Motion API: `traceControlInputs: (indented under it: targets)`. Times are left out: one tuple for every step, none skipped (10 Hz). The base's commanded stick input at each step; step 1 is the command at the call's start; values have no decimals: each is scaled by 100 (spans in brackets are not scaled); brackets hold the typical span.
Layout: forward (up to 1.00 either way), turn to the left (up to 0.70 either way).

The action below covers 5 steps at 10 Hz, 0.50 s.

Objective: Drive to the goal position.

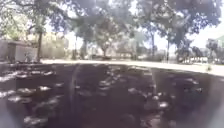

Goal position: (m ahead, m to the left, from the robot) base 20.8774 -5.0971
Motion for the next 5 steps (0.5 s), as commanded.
traceControlInputs:
  targets:
    - [70,0]
    - [70,0]
    - [70,0]
    - [70,0]
    - [70,0]
